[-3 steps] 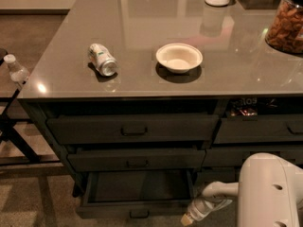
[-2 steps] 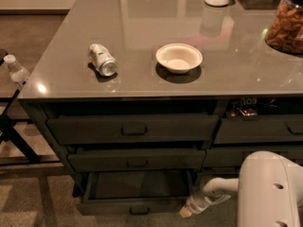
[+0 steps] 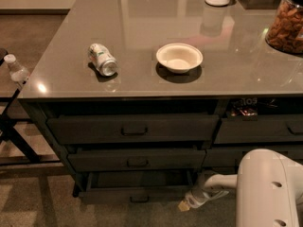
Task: Close bottom drawer
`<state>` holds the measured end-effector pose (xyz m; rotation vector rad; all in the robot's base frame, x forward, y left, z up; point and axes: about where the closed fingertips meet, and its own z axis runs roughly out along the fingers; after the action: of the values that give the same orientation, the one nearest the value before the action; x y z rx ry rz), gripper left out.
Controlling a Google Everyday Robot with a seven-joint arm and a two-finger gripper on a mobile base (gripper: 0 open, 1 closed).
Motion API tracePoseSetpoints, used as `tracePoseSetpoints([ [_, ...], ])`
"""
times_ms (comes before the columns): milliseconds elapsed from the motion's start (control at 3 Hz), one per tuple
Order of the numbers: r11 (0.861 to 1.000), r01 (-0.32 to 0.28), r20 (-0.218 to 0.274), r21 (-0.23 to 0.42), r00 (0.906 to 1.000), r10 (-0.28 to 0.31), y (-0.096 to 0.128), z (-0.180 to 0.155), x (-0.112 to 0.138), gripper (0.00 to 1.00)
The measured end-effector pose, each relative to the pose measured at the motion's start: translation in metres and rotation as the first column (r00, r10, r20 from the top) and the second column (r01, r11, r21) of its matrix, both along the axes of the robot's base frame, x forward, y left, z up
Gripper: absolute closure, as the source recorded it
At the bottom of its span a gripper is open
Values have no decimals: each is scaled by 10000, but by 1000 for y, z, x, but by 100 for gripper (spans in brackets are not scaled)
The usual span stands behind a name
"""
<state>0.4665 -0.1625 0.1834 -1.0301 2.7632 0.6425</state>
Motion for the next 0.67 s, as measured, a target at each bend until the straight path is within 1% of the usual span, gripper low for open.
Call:
tracePoseSetpoints([
  [333,9965,839,464,-35,9954,-836,-4,-2,30,100],
  [667,9916,1288,795,-108,9886,-1276,-8,-4,47,100],
])
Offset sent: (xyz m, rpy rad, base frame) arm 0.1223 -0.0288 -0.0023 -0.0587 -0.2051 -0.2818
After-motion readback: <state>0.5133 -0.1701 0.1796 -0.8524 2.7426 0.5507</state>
